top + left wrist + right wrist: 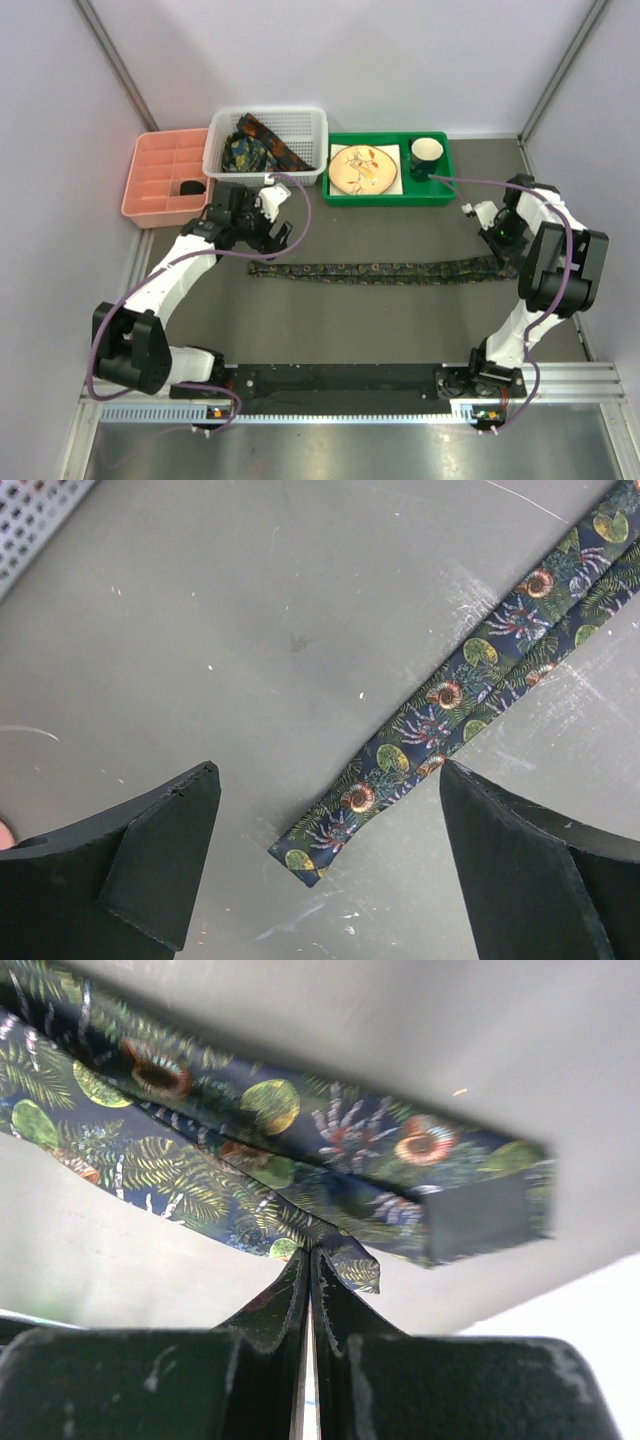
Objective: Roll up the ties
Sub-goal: Flatten out the tie at the center of the board.
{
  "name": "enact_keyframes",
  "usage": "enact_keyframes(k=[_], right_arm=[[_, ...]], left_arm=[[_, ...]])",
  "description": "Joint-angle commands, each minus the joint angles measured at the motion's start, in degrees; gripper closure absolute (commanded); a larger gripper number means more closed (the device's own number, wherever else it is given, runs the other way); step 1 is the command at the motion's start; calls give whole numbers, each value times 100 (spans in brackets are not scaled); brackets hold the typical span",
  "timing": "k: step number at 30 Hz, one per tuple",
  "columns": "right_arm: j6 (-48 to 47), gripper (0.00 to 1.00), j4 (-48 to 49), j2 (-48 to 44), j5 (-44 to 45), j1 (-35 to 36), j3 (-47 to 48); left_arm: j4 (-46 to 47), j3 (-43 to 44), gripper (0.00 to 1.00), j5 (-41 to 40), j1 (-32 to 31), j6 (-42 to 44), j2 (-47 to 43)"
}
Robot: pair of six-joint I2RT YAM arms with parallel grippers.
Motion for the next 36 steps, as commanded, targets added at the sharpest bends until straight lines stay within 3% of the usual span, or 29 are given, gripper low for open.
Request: enact_keyframes(k=[1, 7, 10, 11, 15, 19, 20, 23, 27, 30, 34, 36], right_arm=[[-370, 100, -4, -141, 218, 178, 424], [-660, 100, 58, 88, 455, 196, 303], [-783, 99, 321, 123, 622, 196, 66], [-792, 86, 357, 149, 684, 196, 56], [-460, 66, 8, 237, 474, 196, 502], [261, 33, -757, 316, -420, 196, 2177], [532, 16, -881, 316, -580, 196, 2470], [982, 1, -1128, 246, -1134, 205, 3446], [1273, 1, -1032, -288, -1495, 450, 4001], [1405, 1, -716, -702, -1303, 1003, 4081], [2483, 1, 442, -1632, -968, 1636, 3398], [2521, 1, 620, -1757, -1379, 1804, 3125]], left_arm=[[429, 191, 5, 22, 212, -587, -16], [1316, -301, 1, -479, 221, -904, -315], [502, 190, 1, -25, 230, -685, -70], [292, 434, 1, 108, 230, -685, -8], [237, 735, 1, 48, 230, -1089, 81], [342, 788, 1, -102, 239, -1072, -130], [290, 823, 1, -50, 248, -846, -226], [254, 780, 1, -137, 248, -598, -350], [307, 718, 2, 29, 300, -413, -552], [413, 718, 1, 460, 397, -264, -658], [141, 937, 1, 767, 406, -141, -526], [174, 824, 1, 882, 406, -8, -412]])
